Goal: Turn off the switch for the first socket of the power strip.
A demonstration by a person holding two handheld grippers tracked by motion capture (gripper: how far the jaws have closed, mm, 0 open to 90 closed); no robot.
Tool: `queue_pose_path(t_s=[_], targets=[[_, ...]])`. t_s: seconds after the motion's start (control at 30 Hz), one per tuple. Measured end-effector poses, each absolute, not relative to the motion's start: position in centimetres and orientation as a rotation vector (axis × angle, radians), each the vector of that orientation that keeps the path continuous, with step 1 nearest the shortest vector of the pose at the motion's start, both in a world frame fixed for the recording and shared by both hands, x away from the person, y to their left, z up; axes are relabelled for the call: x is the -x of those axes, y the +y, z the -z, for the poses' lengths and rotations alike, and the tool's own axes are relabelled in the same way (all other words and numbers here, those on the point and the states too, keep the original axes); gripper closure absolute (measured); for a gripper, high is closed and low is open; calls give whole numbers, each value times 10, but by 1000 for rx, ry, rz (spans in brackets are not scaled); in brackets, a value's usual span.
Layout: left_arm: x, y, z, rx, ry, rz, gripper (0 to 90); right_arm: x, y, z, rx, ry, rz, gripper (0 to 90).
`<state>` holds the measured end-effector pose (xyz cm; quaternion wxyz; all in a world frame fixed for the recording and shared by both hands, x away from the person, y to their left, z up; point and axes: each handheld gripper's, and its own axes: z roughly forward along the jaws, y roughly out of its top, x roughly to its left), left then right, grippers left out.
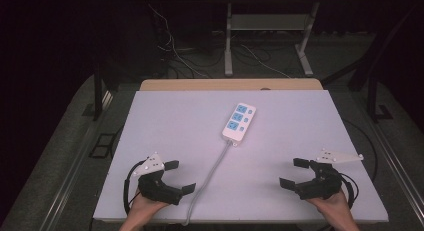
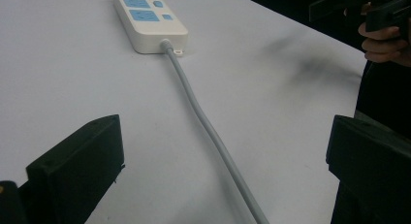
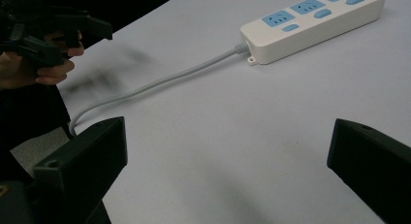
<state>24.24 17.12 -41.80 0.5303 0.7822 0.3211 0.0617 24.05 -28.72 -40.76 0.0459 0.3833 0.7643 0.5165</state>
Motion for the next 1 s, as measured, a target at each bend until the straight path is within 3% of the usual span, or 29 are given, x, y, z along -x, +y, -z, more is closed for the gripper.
queue_pose_path(t_s=[1.0], targets=[[-245,173,420,-1854,782,-150,0,-244,-286,400,-1164,2397,-1510,5]])
